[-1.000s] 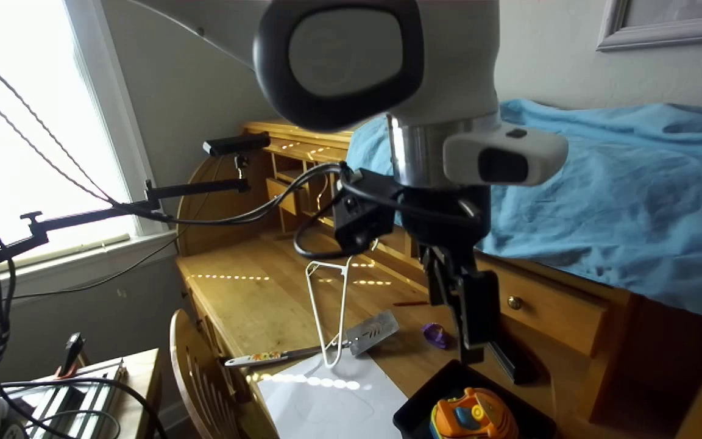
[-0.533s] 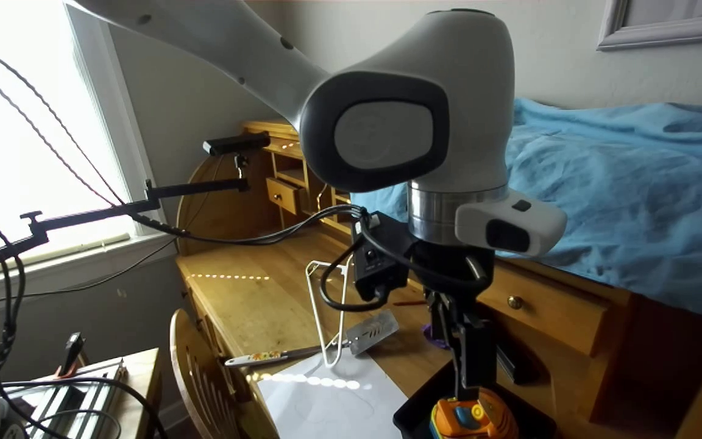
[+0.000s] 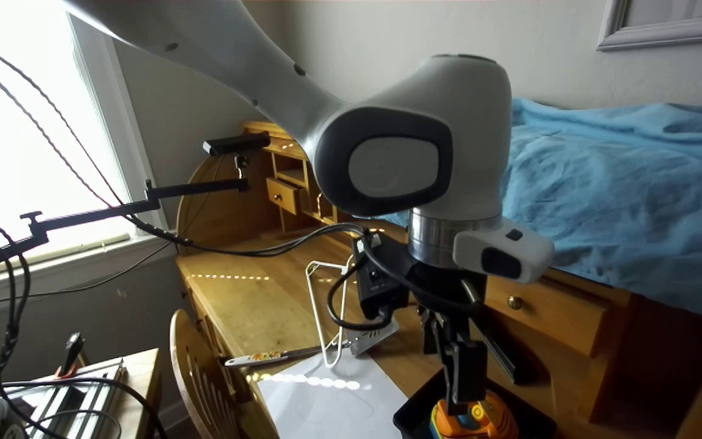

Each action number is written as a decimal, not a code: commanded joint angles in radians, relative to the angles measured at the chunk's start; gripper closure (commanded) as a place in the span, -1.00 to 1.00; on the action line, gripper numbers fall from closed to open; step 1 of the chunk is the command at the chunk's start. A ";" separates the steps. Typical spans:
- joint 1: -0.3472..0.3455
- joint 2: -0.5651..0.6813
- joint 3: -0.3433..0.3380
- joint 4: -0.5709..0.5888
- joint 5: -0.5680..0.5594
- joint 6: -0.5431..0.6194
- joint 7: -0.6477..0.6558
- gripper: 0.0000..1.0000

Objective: Remove the toy car from the black tray and put it on the table

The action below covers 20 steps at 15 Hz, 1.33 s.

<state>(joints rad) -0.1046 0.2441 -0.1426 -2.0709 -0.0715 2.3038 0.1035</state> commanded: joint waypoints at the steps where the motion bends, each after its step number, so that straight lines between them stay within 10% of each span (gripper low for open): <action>1: 0.023 0.153 0.000 0.097 -0.052 -0.021 0.043 -1.00; 20: 0.066 0.357 -0.018 0.258 -0.063 0.007 0.055 -1.00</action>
<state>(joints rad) -0.0111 0.5952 -0.1680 -1.8240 -0.1341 2.3108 0.1864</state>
